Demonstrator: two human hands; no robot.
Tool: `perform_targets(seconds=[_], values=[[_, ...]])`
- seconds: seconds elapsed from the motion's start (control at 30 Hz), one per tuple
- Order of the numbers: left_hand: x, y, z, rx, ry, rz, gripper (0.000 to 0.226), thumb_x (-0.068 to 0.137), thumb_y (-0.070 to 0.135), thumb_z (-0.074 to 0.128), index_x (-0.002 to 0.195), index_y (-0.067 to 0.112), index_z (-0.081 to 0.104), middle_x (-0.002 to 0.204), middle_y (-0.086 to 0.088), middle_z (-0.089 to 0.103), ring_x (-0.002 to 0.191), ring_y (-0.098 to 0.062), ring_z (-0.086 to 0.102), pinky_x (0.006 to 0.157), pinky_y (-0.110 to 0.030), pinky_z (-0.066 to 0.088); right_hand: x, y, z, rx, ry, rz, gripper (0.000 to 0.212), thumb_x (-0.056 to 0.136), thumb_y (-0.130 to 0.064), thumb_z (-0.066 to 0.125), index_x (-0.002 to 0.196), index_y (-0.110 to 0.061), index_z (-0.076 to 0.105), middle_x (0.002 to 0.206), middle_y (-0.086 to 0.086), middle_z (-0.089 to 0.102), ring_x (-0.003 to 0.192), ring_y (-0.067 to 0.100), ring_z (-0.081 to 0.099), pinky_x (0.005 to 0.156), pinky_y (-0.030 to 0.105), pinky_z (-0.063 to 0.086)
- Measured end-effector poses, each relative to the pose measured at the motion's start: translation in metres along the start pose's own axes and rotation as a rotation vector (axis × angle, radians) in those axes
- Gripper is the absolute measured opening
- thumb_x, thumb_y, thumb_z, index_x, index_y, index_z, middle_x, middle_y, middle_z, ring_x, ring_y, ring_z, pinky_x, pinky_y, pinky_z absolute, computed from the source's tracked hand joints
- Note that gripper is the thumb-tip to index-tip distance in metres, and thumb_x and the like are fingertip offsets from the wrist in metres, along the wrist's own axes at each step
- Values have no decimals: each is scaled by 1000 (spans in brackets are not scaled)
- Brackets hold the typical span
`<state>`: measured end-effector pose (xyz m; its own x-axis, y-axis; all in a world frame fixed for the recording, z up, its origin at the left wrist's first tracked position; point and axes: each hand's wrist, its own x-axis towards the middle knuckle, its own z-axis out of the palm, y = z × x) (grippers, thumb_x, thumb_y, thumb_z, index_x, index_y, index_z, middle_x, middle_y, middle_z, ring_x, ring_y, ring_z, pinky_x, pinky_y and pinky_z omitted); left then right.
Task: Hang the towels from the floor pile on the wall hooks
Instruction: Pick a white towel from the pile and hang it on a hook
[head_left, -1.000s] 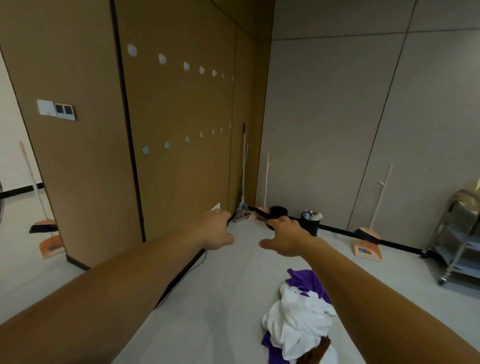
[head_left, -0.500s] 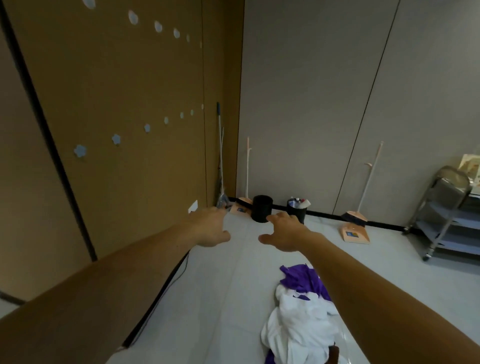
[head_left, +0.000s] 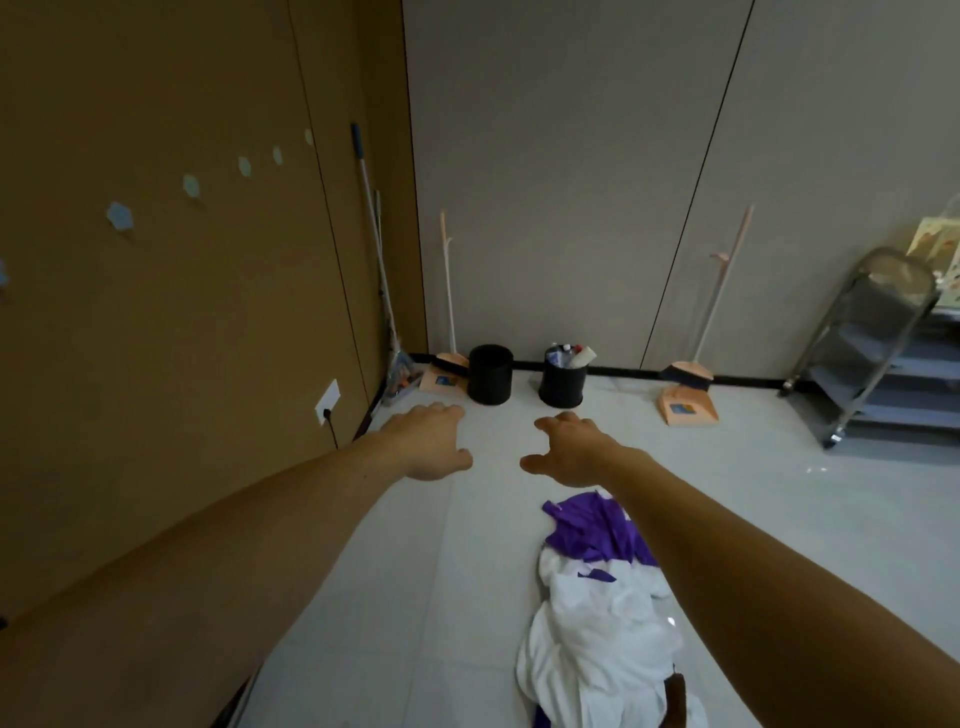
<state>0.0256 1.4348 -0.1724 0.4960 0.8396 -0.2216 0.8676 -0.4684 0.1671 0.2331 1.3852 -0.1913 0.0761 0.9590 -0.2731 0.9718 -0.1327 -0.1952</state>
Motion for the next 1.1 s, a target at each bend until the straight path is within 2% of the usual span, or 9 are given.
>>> perform_targets(seconds=[0.33, 0.53, 0.63, 0.8, 0.93, 1.1], values=[[175, -6, 41, -31, -176, 46, 74, 89, 47, 53, 150, 21, 20, 153, -7, 30, 130, -30, 40, 102, -43, 42, 129, 55, 25, 84, -113, 136, 76, 88, -58, 53, 149, -20, 29, 150, 12, 33, 132, 35, 37, 104, 45, 38], [292, -7, 95, -24, -351, 213, 73, 88, 48, 52, 149, 21, 22, 150, -7, 33, 127, -29, 43, 99, -40, 42, 198, 94, 70, 217, -200, 337, 62, 90, -51, 52, 142, -20, 40, 141, 15, 43, 124, 34, 46, 94, 38, 41], [341, -6, 130, -7, -450, 307, 68, 87, 49, 51, 145, 20, 28, 145, -8, 39, 125, -30, 45, 98, -41, 42, 222, 109, 102, 296, -245, 455, 60, 91, -50, 53, 140, -17, 42, 140, 16, 45, 124, 34, 47, 97, 39, 41], [398, 4, 217, 16, -574, 379, 63, 87, 48, 48, 141, 20, 32, 141, -8, 43, 121, -30, 49, 89, -38, 41, 246, 143, 181, 435, -283, 628, 58, 94, -48, 48, 142, -16, 41, 140, 14, 45, 124, 32, 48, 99, 40, 42], [423, 14, 307, 11, -665, 441, 58, 87, 47, 47, 138, 21, 34, 137, -9, 47, 117, -30, 50, 87, -38, 43, 254, 175, 268, 502, -393, 759, 59, 96, -47, 45, 144, -14, 37, 143, 12, 43, 126, 31, 47, 102, 41, 42], [447, 15, 434, 61, -745, 469, 58, 90, 46, 45, 140, 18, 34, 138, -10, 46, 120, -31, 49, 95, -42, 45, 263, 214, 396, 606, -427, 893, 55, 96, -47, 43, 140, -14, 42, 139, 11, 47, 123, 30, 48, 101, 41, 43]])
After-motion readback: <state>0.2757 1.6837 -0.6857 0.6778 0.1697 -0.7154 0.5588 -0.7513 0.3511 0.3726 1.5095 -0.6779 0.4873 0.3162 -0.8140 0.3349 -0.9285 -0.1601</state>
